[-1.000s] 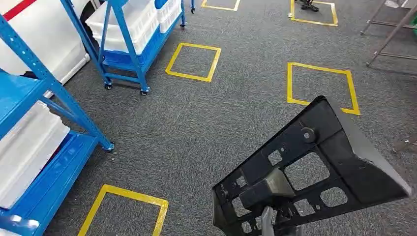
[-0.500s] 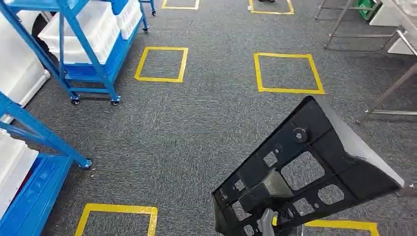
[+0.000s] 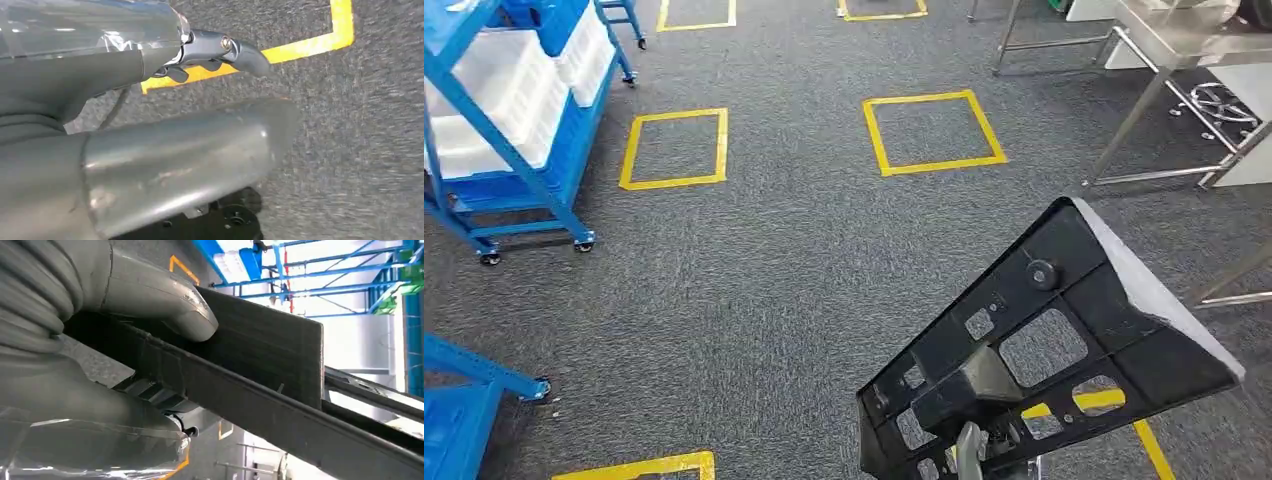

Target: Take the parts from the cabinet and place them on the table.

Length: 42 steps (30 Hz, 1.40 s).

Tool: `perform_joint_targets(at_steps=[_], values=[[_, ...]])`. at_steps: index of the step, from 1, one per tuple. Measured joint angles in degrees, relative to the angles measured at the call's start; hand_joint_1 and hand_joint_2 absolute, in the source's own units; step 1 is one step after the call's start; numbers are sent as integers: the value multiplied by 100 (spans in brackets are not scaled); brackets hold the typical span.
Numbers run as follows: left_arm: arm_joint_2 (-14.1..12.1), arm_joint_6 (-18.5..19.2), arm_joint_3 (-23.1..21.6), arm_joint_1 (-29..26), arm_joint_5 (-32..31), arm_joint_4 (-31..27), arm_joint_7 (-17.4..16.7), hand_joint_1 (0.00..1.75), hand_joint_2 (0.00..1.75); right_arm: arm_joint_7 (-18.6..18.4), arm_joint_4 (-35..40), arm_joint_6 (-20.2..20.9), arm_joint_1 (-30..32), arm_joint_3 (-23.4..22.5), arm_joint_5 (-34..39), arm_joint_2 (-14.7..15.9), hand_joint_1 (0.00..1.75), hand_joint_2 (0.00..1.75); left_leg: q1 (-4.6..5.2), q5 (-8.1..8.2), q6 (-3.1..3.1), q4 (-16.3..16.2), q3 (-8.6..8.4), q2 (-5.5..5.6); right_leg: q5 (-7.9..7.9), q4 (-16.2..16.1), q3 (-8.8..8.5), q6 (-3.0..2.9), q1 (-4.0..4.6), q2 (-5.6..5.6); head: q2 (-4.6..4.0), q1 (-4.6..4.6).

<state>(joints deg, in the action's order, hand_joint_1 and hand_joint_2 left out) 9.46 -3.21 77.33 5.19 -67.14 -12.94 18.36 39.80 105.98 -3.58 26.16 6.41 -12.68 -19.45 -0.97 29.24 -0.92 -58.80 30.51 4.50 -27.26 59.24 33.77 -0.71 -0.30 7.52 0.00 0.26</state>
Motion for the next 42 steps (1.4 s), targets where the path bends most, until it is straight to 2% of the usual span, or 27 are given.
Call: perform_joint_targets(at_steps=[2, 4, 5, 7, 8, 9, 11, 12, 13, 17, 18, 20, 21, 23, 24, 26, 27, 28, 29, 32, 33, 34, 35, 36, 38, 40, 42], values=[[11, -20, -24, 15, -42, 0, 0, 0, 0, 0, 15, 52, 47, -31, 20, -11, 175, 175, 9, -30, 81, 24, -24, -135, 37, -26, 32, 72, 3, 140, 0, -6], [39, -51, -29, 20, -57, -2, 2, 0, 0, 2, 88, 105, 93, -77, 31, -11, 175, 175, -15, -70, 184, 106, -50, -283, -158, 216, 119, 92, 30, -441, 0, -33], [39, -66, -31, 7, -57, -2, 2, 0, 0, 2, 101, 116, 86, -94, 33, -11, 175, 175, -2, -70, 212, 107, -48, -378, -382, 585, 310, 119, 30, -608, 0, -70], [37, -74, -29, -14, -55, -2, 2, 0, 0, 0, 114, 125, 90, -112, 33, -11, 175, 175, 19, -55, 231, 105, -48, -566, -759, 1473, 745, 157, -7, -693, 0, -70], [39, -85, -29, -13, -55, -2, 2, 0, 0, 0, 118, 129, 106, -125, 33, -11, 175, 175, 22, -45, 234, 104, -49, -658, -800, 1733, 883, 173, -21, -700, 0, -70], [39, -88, -29, -10, -57, -2, 2, 0, 0, 0, 118, 140, 120, -138, 39, -11, 175, 175, 24, -35, 230, 103, -58, -741, -695, 1686, 866, 184, -33, -711, 0, -72], [42, -94, -31, 6, -62, 0, 2, 0, 0, 0, 144, 184, 136, -144, 83, -13, 175, 175, 25, 2, 204, 104, -110, -885, -210, 853, 420, 168, -39, -807, 0, -72], [50, -96, -31, 8, -62, -2, 2, 0, 0, 0, 157, 203, 136, -147, 94, -13, 175, 175, 26, 24, 186, 104, -150, -947, 11, 316, 117, 136, -26, -963, 0, -74], [57, -96, -31, 4, -64, 0, 2, 0, 0, 0, 179, 219, 131, -147, 105, -13, 175, 175, 38, 47, 160, 106, -178, -995, -41, -10, -61, 95, 43, -1355, 0, -67], [77, -96, -33, 37, -46, 0, 0, 0, 0, 0, 216, 247, 157, -149, 107, -24, 175, 175, 73, 99, 40, 129, -259, -1249, -22, -54, -18, 6, 116, -1072, 0, -67], [77, -96, -33, 44, -46, 0, 0, 0, 0, 0, 232, 247, 161, -149, 105, -28, 175, 175, 76, 128, 8, 130, -271, -1307, 5, -107, -67, -31, 64, -1003, 0, -65], [74, -96, -35, 37, -37, -2, 2, 0, 0, 7, 243, 251, 163, -162, 103, -59, 175, 175, 21, 472, -25, -355, -94, -697, 40, -153, -82, -101, 13, -873, 0, -6], [74, -96, -35, 31, -37, 0, 2, 0, 0, 2, 240, 251, 157, -166, 103, -70, 175, 175, 15, 714, -44, -841, 137, -555, 44, -152, -77, -113, 7, -789, 0, 11], [74, -94, -35, 1, -37, 0, 0, 0, 0, 0, 238, 252, 165, -179, 103, -72, 175, 175, 14, 978, -75, -1682, 570, -491, 43, -139, -75, -121, 11, -603, 0, 16], [74, -94, -35, -7, -37, 0, 0, 0, 0, 0, 238, 254, 172, -188, 103, -72, 175, 175, 14, 875, -78, -1720, 622, -489, 43, -127, -81, -120, 10, -508, 0, 13], [70, -96, -35, -2, -37, -2, 0, 0, 0, 0, 238, 254, 174, -210, 103, -72, 175, 175, 0, 366, -72, -1070, 397, -459, 26, -84, -89, -97, -2, -326, 0, 16], [66, -96, -35, 3, -35, -2, 0, 0, 0, 0, 238, 254, 173, -217, 101, -72, 175, 175, -20, 58, -77, -518, 176, -349, 7, -49, -87, -68, -12, -241, 0, 13], [64, -96, -35, -6, -29, -2, 0, 0, 0, 0, 238, 251, 172, -221, 90, -74, 175, 175, -56, -24, -77, -133, 26, -74, -15, -10, -62, -32, -23, -179, 0, 18], [66, -90, -35, -2, -29, -2, 11, 0, 0, 0, 238, 245, 160, -225, 61, -74, 175, 175, -50, 36, -59, -17, 11, 78, -28, 63, -11, 3, 8, -106, 0, 22], [63, -79, -35, 17, -31, -2, 44, 0, 0, 0, 236, 186, 160, -225, -52, -87, 175, 175, 8, 10, 65, -55, 6, -93, 44, -4, 45, 132, -43, 75, 0, 7], [76, -79, -35, 19, -29, 0, 50, 0, 0, 0, 236, 162, 158, -227, -87, -87, 175, 175, -41, -36, 131, 11, 8, -171, 56, 0, 62, 172, -42, 153, 0, 9], [72, -77, -35, 27, -29, -2, 50, 0, 0, 0, 234, 140, 157, -225, -111, -87, 175, 175, -41, -62, 172, 38, -10, -270, -34, 104, 102, 178, -27, -117, 0, 9], [66, -77, -35, 21, -29, -2, 52, 0, 0, 2, 232, 116, 129, -227, -124, -87, 175, 175, -38, -77, 208, 63, -11, -332, -255, 399, 242, 195, -4, -443, 0, -83], [59, -79, -35, 6, -27, -2, 52, 0, 0, -2, 223, 98, 103, -225, -138, -87, 175, 175, -19, -78, 213, 68, -2, -414, -484, 803, 440, 220, -10, -603, 0, -103], [35, -81, -33, -19, -22, -2, 37, 0, 0, -2, 205, 85, 79, -225, -151, -87, 175, 175, 6, -69, 224, 61, 7, -588, -801, 1593, 817, 242, -30, -709, 0, -105], [15, -77, -33, -15, -20, -2, 33, 0, 0, -4, 166, 57, 75, -225, -181, -87, 175, 175, 18, -53, 219, 61, -2, -757, -622, 1550, 784, 238, -42, -735, 0, -105], [9, -44, -33, 1, -13, -2, 35, 0, 0, -4, 116, 24, 32, -212, -221, -85, 175, 175, 27, -21, 199, 62, -49, -889, -137, 597, 246, 181, -24, -858, 0, -105]])
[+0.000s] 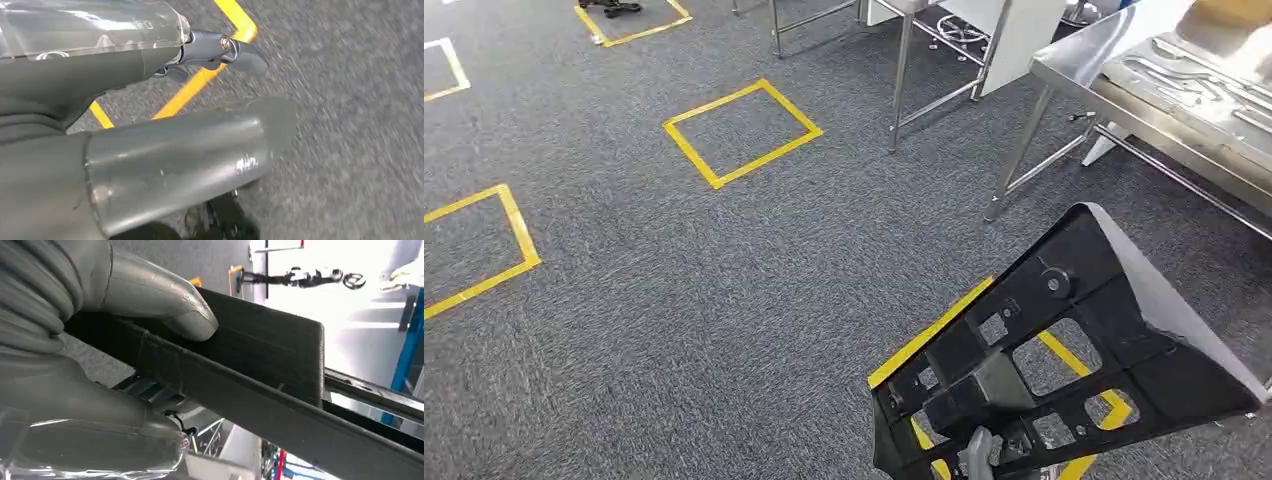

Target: Take the parts from the cabinet and place them on the table.

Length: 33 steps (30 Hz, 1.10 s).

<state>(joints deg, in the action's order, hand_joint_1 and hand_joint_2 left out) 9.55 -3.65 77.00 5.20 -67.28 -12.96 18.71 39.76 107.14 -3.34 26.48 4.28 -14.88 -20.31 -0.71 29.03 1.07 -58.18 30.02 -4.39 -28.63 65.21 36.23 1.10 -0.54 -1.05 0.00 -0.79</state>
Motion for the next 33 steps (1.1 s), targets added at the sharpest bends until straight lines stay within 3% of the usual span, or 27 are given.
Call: perform_joint_targets(at_steps=[1, 2, 6, 7, 8, 9, 11, 12, 13, 15, 16, 17, 21, 22, 23, 24, 26, 27, 28, 29, 30, 31, 32, 33], values=[[-9, 15, 0, 5, 2, 0, 0, 0, 0, 0, -30, -24, -41, 20, -15, 0, 175, 175, 6, 15, -13, 3, -31, -59, 169, -503, -289, -57, 36, -203, 0, -4], [-9, 42, 0, 5, 0, 2, 0, 0, 0, -4, -59, -35, -95, 35, -24, 0, 175, 175, 34, 36, -46, 3, -47, -113, 61, -641, -358, -134, 112, -443, 0, 9], [-26, 63, 0, 33, 0, 0, -2, 0, 0, -2, -144, -70, -148, 89, -55, 0, 175, 175, 28, 48, -161, 61, -142, -342, 128, -718, -325, -197, 133, -167, 0, 9], [-59, 63, 0, 37, 0, 0, 2, 0, 0, 0, -160, -87, -146, 98, -57, 0, 175, 175, 1, 122, -212, -2, -141, -109, 186, -803, -395, -222, 47, -96, -2, 20], [-68, 72, 0, 33, -2, 0, 11, 0, 0, 0, -173, -114, -175, 120, -55, 0, 175, 175, 0, 280, -214, -208, -50, 182, 198, -822, -400, -258, 29, -25, -2, 26], [-70, 79, 0, 19, -6, 0, 15, 0, 0, -4, -190, -146, -205, 133, -48, 0, 175, 175, -8, 503, -217, -588, 123, 325, 201, -822, -389, -271, 29, 35, 0, 50], [-87, 90, 0, -21, -11, 0, 33, 0, 0, -4, -219, -192, -217, 157, -13, 7, 175, 175, -11, 893, -246, -1525, 575, 394, 194, -813, -387, -284, 36, 208, -2, 61], [-101, 96, 0, -33, -15, 0, 44, 0, 0, -7, -236, -212, -207, 171, 4, 15, 175, 175, -11, 892, -254, -1730, 692, 396, 194, -798, -388, -284, 36, 301, 0, 66], [-105, 101, 0, -40, -20, 0, 55, 0, 0, -9, -245, -230, -208, 173, 18, 20, 175, 175, -15, 748, -260, -1644, 679, 399, 190, -783, -391, -281, 32, 390, 0, 68], [-122, 114, 0, -34, -39, 0, 83, 0, 0, -11, -251, -240, -210, 184, 28, 31, 175, 175, -46, 194, -269, -811, 347, 447, 165, -731, -395, -242, 14, 575, 0, 66], [-131, 114, -2, -31, -42, 0, 94, 0, 0, -11, -251, -243, -209, 188, 31, 31, 175, 175, -76, -61, -281, -300, 129, 590, 140, -684, -388, -207, 1, 655, 0, 68], [-129, 114, -2, -39, -48, 2, 96, 0, 0, -13, -253, -256, -209, 192, 35, 33, 175, 175, -100, 69, -284, -125, 44, 937, 115, -639, -342, -167, 14, 718, -2, 65], [-111, 65, -20, -18, -55, 0, 94, 0, 0, -28, -232, -293, -125, 199, 109, 44, 175, 175, -36, 10, -128, -97, 49, 722, 170, -642, -253, -26, -14, 926, 0, 66], [-70, 59, -33, -16, -59, 2, 94, 0, 0, -31, -210, -293, -105, 199, 122, 48, 175, 175, -80, -31, -63, -41, 50, 630, 137, -599, -245, -4, -19, 849, 0, 70], [-72, 50, -37, -14, -59, 0, 90, 0, 0, -24, -194, -293, -88, 199, 136, 55, 175, 175, -72, -33, -24, -23, 44, 563, 15, -434, -174, 19, 18, 450, 0, 35], [-72, 46, -37, -23, -59, 0, 90, 0, 0, -33, -186, -293, -90, 197, 136, 63, 175, 175, -64, -30, 0, -22, 47, 488, -199, -105, -2, 45, 19, 257, 0, 0], [-70, 46, -37, -54, -57, 0, 87, 0, 0, -35, -179, -293, -85, 197, 136, 72, 175, 175, -40, -18, 15, -22, 52, 299, -624, 829, 456, 76, 0, 146, 0, 0], [-70, 44, -37, -56, -57, 0, 87, 0, 0, -37, -179, -293, -70, 197, 136, 77, 175, 175, -35, -9, 18, -24, 54, 210, -690, 1120, 607, 83, -7, 138, 0, 2], [-70, 44, -37, -53, -57, 0, 87, 0, 0, -42, -179, -293, -54, 192, 140, 85, 175, 175, -31, 2, 13, -25, 43, 121, -594, 1114, 607, 82, -13, 133, 0, 2], [-70, 44, -37, -48, -57, 0, 87, 0, 0, -42, -179, -293, -49, 192, 140, 92, 175, 175, -29, 15, 6, -25, 28, 51, -409, 866, 480, 71, -12, 123, 0, 2], [-66, 44, -39, -42, -57, 0, 87, 0, 0, -42, -179, -293, -46, 192, 140, 94, 175, 175, -23, 34, 1, -24, -3, -25, -146, 382, 211, 42, -5, 78, -2, 0], [-61, 44, -42, -32, -57, 2, 85, 0, 0, -42, -173, -293, -46, 192, 140, 96, 175, 175, -18, 53, -14, -23, -38, -93, 102, -202, -112, -10, 19, -57, 0, 0], [-42, 46, -42, -32, -57, 2, 85, 0, 0, -46, -160, -291, -50, 192, 140, 98, 175, 175, -15, 71, -28, -17, -66, -146, 116, -638, -330, -75, 79, -400, -2, 2], [-35, 41, -42, -31, -57, 2, 85, 0, 0, -61, -157, -284, -53, 192, 146, 101, 175, 175, 20, 100, -75, -19, -74, -200, 102, -653, -334, -99, 117, -419, 0, 11]])
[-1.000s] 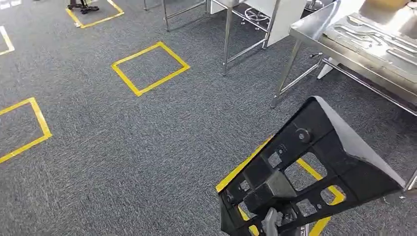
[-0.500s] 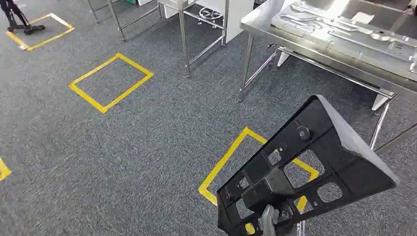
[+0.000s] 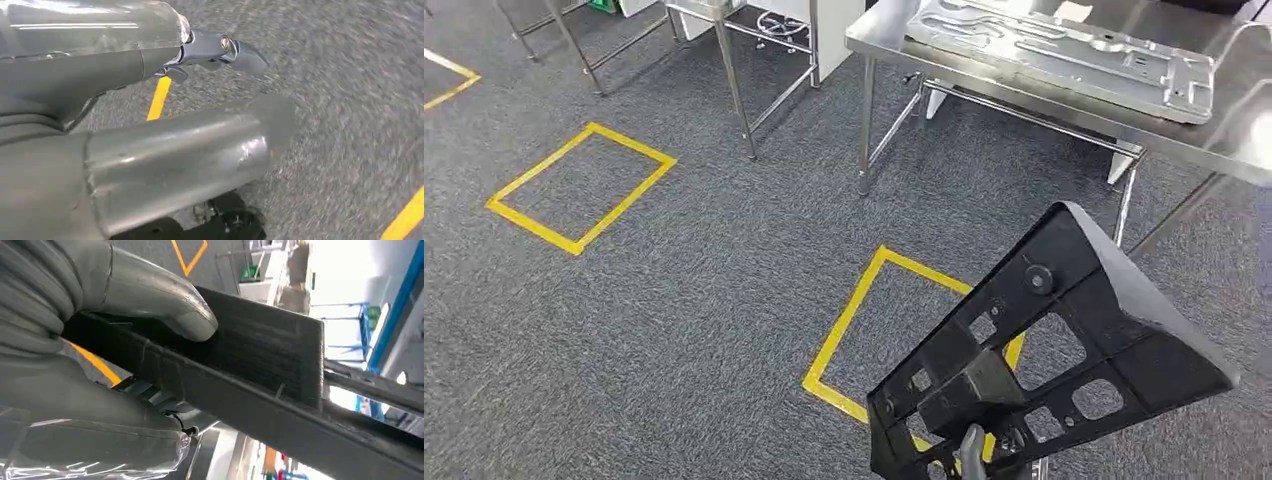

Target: Take the parts from the cabinet and place them on the table.

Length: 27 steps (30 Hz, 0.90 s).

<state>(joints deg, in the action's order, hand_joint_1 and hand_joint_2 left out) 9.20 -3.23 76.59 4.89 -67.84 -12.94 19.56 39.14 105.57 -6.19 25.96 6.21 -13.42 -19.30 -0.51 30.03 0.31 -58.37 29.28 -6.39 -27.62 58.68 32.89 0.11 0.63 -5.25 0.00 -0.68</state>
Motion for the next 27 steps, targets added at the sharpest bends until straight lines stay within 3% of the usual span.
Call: perform_joint_targets(at_steps=[3, 4, 5, 6, 7, 8, 9, 10, 11, 12, 13, 14, 15, 18, 19, 20, 21, 22, 24, 25, 26, 27], values=[[22, -22, -7, 30, -2, 0, -15, 0, 0, -13, 48, 50, 50, -20, 7, 2, 175, 175, -14, 8, -76, 65, -88, -193, 16, -23, 36, -56, 24, 242, 0, -11], [26, -37, -13, 35, 0, 0, -15, 0, 0, -20, 79, 63, 70, -22, 7, 2, 175, 175, 8, 38, -122, 78, -126, -202, 63, -108, -29, -107, -43, 334, 0, 0], [24, -50, -22, 42, 0, 0, -15, 0, 0, -11, 103, 76, 100, -22, 7, 2, 175, 175, -20, 121, -150, -34, -97, 170, 93, -149, -54, -113, -73, 383, -2, 11], [24, -50, -26, 40, 0, 0, -13, 0, 0, -20, 116, 92, 93, -22, 9, 2, 175, 175, -30, 312, -153, -317, 26, 433, 99, -155, -56, -139, -86, 439, 0, 24], [26, -52, -30, 31, 0, 0, -11, 0, 0, -31, 122, 94, 84, -22, 11, 0, 175, 175, -39, 540, -162, -743, 224, 551, 94, -155, -56, -152, -93, 512, 0, 44], [28, -52, -31, 13, -2, 0, -9, 0, 0, -37, 135, 107, 94, -22, 17, 0, 175, 175, -39, 766, -181, -1271, 485, 591, 88, -152, -58, -161, -90, 602, -2, 53], [28, -52, -33, -3, -2, 0, -2, 0, 0, -41, 140, 118, 108, -22, 26, 0, 175, 175, -39, 862, -195, -1652, 693, 592, 86, -144, -58, -165, -84, 700, 0, 55], [26, -52, -35, -12, -2, 0, 2, 0, 0, -48, 140, 127, 115, -24, 33, 0, 175, 175, -41, 790, -204, -1750, 779, 592, 82, -133, -62, -163, -84, 797, 0, 55], [26, -52, -42, -14, -2, 0, 13, 0, 0, -48, 142, 131, 133, -26, 39, 0, 175, 175, -44, 558, -204, -1537, 729, 601, 71, -117, -72, -155, -87, 906, 0, 55], [26, -50, -48, -13, -4, 0, 31, 0, 0, -48, 155, 138, 141, -28, 42, 0, 175, 175, -55, 273, -200, -1137, 579, 628, 56, -94, -83, -135, -94, 998, 0, 61], [24, -48, -57, -11, -13, -2, 53, 0, 0, -50, 179, 149, 153, -28, 46, 0, 175, 175, -72, -21, -203, -640, 387, 721, 33, -59, -86, -112, -103, 1086, -2, 59], [22, -46, -61, -17, -28, 0, 61, 0, 0, -50, 199, 155, 160, -28, 48, 0, 175, 175, -100, -186, -193, -203, 233, 940, 3, -12, -73, -82, -110, 1155, 0, 63], [24, -39, -61, -23, -50, 0, 70, 0, 0, -50, 210, 157, 159, -28, 55, 0, 175, 175, -112, -70, -171, -117, 190, 1275, -23, 51, -24, -40, -83, 1223, 0, 68], [28, -28, -72, -11, -55, 0, 74, 0, 0, -92, 280, 142, 204, -33, 22, -9, 175, 175, -63, -65, -56, -120, 202, 1113, 19, 24, 39, 71, -136, 1409, 0, 72], [35, -26, -77, -4, -55, 0, 66, 0, 0, -122, 284, 96, 215, -37, -11, -11, 175, 175, -114, -101, 1, -69, 169, 1044, 21, 28, 58, 105, -131, 1468, 0, 68], [68, -7, -79, 8, -55, 0, 52, 0, 0, -177, 297, 37, 230, -55, -59, -11, 175, 175, -119, -123, 38, -51, 158, 967, -32, 112, 67, 116, -123, 1154, -2, 72], [63, 9, -79, 7, -55, 0, 52, 0, 0, -214, 315, -22, 223, -68, -92, -15, 175, 175, -114, -124, 76, -40, 156, 938, -181, 324, 178, 138, -92, 810, 0, 13], [63, 15, -79, -9, -57, 0, 50, 0, 0, -265, 315, -90, 207, -81, -140, -22, 175, 175, -100, -117, 89, -40, 159, 881, -378, 680, 364, 165, -97, 657, 0, -7], [59, 24, -79, -45, -77, 0, 42, 0, 0, -391, 315, -260, 191, -120, -225, -26, 175, 175, -79, -85, 108, -41, 157, 747, -727, 1607, 858, 201, -130, 558, 0, 0], [59, 26, -81, -51, -81, 0, 42, 0, 0, -461, 315, -333, 191, -149, -240, -26, 175, 175, -75, -73, 104, -42, 150, 707, -697, 1776, 968, 208, -140, 555, 0, -4], [59, 39, -83, -50, -94, 0, 35, 0, 0, -551, 315, -433, 181, -212, -262, -26, 175, 175, -75, -55, 102, -42, 130, 672, -534, 1646, 921, 207, -143, 551, 0, -2], [59, 55, -90, -45, -109, 0, 35, 0, 0, -636, 315, -538, 150, -273, -306, -26, 175, 175, -74, -37, 91, -41, 100, 654, -297, 1299, 751, 193, -141, 551, 0, -2]])
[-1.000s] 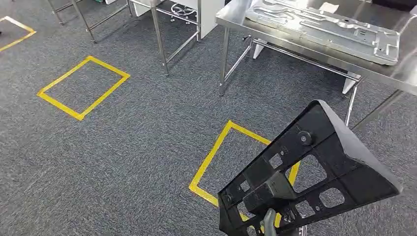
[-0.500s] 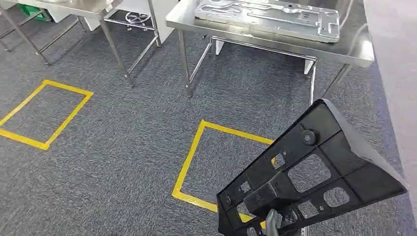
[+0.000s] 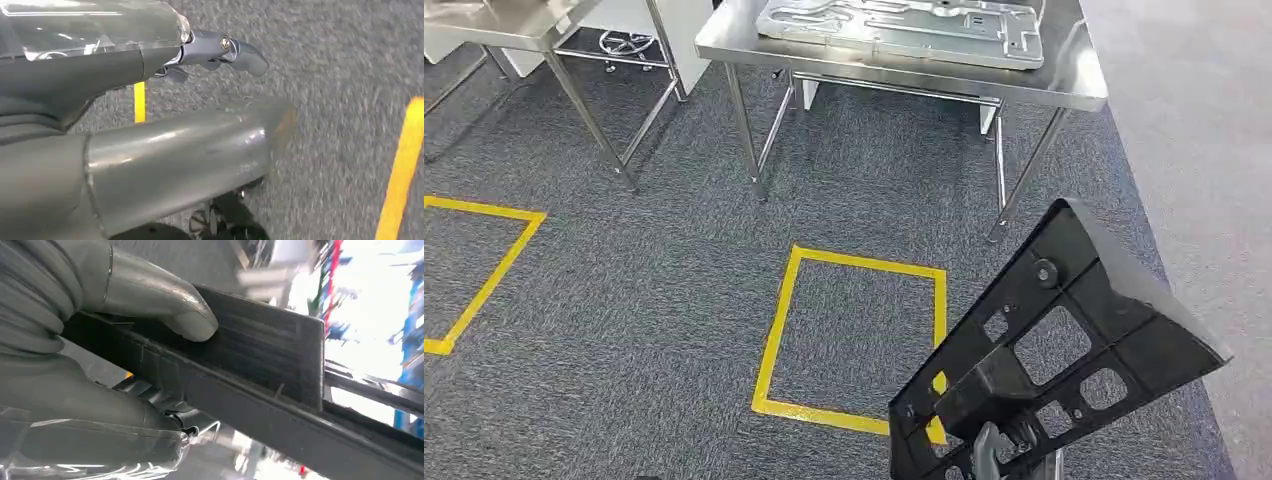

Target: Take the parts from the cabinet and place them on the table.

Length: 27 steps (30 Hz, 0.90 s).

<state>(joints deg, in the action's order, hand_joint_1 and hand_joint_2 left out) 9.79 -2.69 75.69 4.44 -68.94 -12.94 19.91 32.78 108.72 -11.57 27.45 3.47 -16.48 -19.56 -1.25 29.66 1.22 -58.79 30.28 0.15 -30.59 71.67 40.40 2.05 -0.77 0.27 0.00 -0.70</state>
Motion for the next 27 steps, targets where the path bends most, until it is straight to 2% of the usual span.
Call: perform_joint_targets(at_steps=[2, 3, 5, 6, 7, 8, 9, 10, 11, 12, 13, 14, 15, 17, 18, 19, 22, 23, 24, 25, 27], values=[[0, 35, -22, 20, -81, 0, 0, 0, 0, -230, 4, -343, -122, -166, -236, 0, 175, 175, 6, 38, -19, 5, -76, -27, 489, -1029, -540, -82, 21, -9, 0, -2], [7, 63, -42, 25, -92, 0, 0, 0, 0, -385, 4, -615, -235, -278, -460, 4, 175, 175, 13, 54, -35, 15, -78, -54, 358, -1222, -654, -119, 57, -38, 0, 4], [2, 103, -107, 40, -184, 0, 0, 0, 0, -676, 11, -1273, -491, -490, -1024, 33, 175, 175, 17, 83, -108, 24, -65, -67, 353, -1271, -646, -161, 92, -32, 0, 0], [2, 127, -149, 45, -227, 0, 2, 0, 0, -903, -2, -1752, -663, -614, -1433, 116, 175, 175, 10, 89, -138, 59, -86, -75, 337, -1268, -645, -185, 100, -18, 0, 2], [2, 142, -177, 60, -273, 0, 4, 0, 0, -1080, -4, -2108, -837, -732, -1738, 197, 175, 175, 20, 93, -168, 93, -121, -86, 347, -1322, -666, -210, 93, -3, 0, -7], [-9, 155, -210, 75, -308, 0, 15, 0, 0, -1196, -2, -2354, -983, -824, -1983, 271, 175, 175, 26, 129, -190, 67, -167, -96, 389, -1425, -766, -244, -10, 10, 0, 13], [-33, 157, -249, 81, -330, 0, 26, 0, 0, -1285, -4, -2551, -1123, -894, -2290, 324, 175, 175, 45, 201, -200, -101, -116, -76, 370, -1474, -829, -269, 15, 6, -2, 4], [-35, 162, -286, 91, -373, 0, 33, 0, 0, -1335, -4, -2707, -1271, -965, -2633, 358, 175, 175, 34, 352, -193, -410, 37, -63, 356, -1473, -860, -292, 19, -15, 0, 30], [-35, 164, -306, 89, -396, 0, 33, 0, 0, -1370, -7, -2762, -1493, -1058, -3094, 400, 175, 175, 33, 600, -207, -988, 365, -61, 320, -1469, -892, -315, 19, -3, 0, 37], [-39, 164, -325, 88, -426, 0, 31, 0, 0, -1394, -11, -2777, -1656, -1142, -3432, 426, 175, 175, 32, 743, -221, -1437, 645, -58, 288, -1468, -919, -327, 28, 6, -2, 44], [-42, 162, -343, 81, -446, 0, 22, 0, 0, -1427, -22, -2782, -1806, -1213, -3653, 455, 175, 175, 32, 759, -227, -1745, 877, -58, 251, -1465, -960, -324, 33, 22, 0, 48], [-42, 155, -365, 79, -459, 0, 13, 0, 0, -1486, -37, -2793, -1919, -1274, -3812, 485, 175, 175, 32, 616, -226, -1749, 967, -56, 210, -1462, -1016, -313, 36, 35, 0, 48], [-46, 149, -398, 78, -483, 0, -2, 0, 0, -1569, -48, -2795, -2028, -1335, -4016, 531, 175, 175, 32, 285, -218, -1430, 908, -56, 148, -1461, -1099, -299, 36, 39, 0, 50], [-59, 138, -433, 77, -487, 0, -35, 0, 0, -1714, -61, -2797, -2215, -1364, -4359, 590, 175, 175, 32, -394, -185, -473, 577, -58, 27, -1448, -1261, -269, 36, 38, -2, 50], [-63, 138, -435, 66, -494, 0, -63, 0, 0, -1837, -81, -2797, -2331, -1368, -4625, 627, 175, 175, 45, -413, -134, -256, 469, -52, -35, -1447, -1295, -241, 28, 37, -2, 38], [-61, 138, -439, 79, -505, 0, -89, 0, 0, -1996, -111, -2808, -2454, -1348, -5003, 686, 175, 175, 84, -377, -115, -135, 415, -52, -70, -1411, -1279, -185, 79, 54, -2, 34], [-63, 135, -487, 91, -562, 0, -142, 0, 0, -2372, -221, -2808, -2697, -1180, -5795, 848, 175, 175, 96, -309, -1, -51, 427, -43, -34, -1443, -1283, -102, 48, 50, 0, 31], [-51, 138, -507, 91, -573, 0, -159, 0, 0, -2556, -292, -2778, -2768, -1069, -6051, 918, 175, 175, 50, -317, 22, -4, 343, -29, -49, -1401, -1285, -86, 51, 49, 0, 37], [-52, 140, -527, 89, -588, 0, -164, 0, 0, -2721, -398, -2742, -2842, -911, -6274, 1006, 175, 175, 43, -299, 51, 41, 271, -29, -51, -1207, -1206, -52, 40, 23, 0, 9], [-57, 140, -548, 94, -590, 0, -168, 0, 0, -2869, -520, -2723, -2929, -702, -6445, 1075, 175, 175, 38, -279, 82, 75, 218, -36, -138, -829, -970, -20, 31, 3, 0, -24], [-57, 153, -570, 113, -590, 0, -168, 0, 0, -3053, -721, -2705, -2979, -359, -6609, 1213, 175, 175, 39, -217, 100, 88, 157, -27, -461, 28, -372, 22, 5, 2, 0, -17]])
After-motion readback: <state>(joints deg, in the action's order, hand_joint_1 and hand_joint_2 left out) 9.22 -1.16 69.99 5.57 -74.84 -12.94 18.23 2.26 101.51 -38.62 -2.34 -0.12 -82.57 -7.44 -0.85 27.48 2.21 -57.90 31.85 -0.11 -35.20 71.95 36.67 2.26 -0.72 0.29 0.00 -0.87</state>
